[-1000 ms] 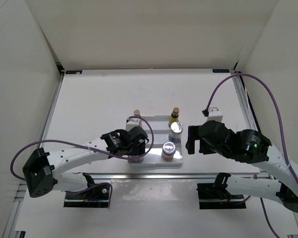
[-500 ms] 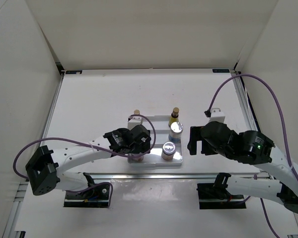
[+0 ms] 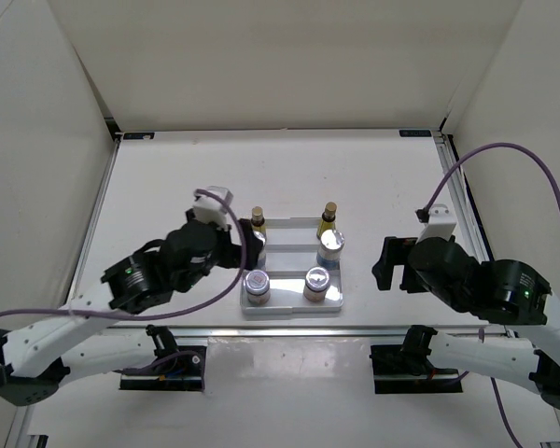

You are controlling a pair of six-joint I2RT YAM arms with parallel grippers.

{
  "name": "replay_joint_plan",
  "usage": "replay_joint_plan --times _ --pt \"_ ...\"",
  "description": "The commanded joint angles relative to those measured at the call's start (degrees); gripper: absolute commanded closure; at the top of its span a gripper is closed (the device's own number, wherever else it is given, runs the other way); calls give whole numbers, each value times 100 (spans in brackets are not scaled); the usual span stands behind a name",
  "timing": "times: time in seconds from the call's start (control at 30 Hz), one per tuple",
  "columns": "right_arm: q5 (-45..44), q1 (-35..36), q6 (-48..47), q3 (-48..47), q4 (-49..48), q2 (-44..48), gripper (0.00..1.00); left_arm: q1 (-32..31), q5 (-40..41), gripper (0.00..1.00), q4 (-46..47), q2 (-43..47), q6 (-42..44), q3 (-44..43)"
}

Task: Organize the condiment bottles

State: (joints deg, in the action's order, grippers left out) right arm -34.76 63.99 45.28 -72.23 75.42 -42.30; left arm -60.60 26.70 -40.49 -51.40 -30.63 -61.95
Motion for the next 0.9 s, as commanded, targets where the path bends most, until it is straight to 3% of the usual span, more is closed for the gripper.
replay_joint_plan --times 0.0,0.17,0.3,0.47,0.63,0.87 --pt "-697 17 69 -169 552 3 1 48 1335 0 -659 401 945 -98" --pt "-1068 17 -53 -169 676 3 1 416 2575 0 -803 797 1542 33" --pt "-1287 17 -185 67 623 3 1 417 3411 0 -750 1095 1377 683" --pt "-1367 17 -326 331 483 -182 1 417 3737 0 -750 1474 972 1606" --pt "-1305 17 -502 411 263 -182 1 470 3860 0 -689 1545 848 1607" --pt "-1305 17 -502 464 263 -50 1 470 3747 0 -688 851 796 1494"
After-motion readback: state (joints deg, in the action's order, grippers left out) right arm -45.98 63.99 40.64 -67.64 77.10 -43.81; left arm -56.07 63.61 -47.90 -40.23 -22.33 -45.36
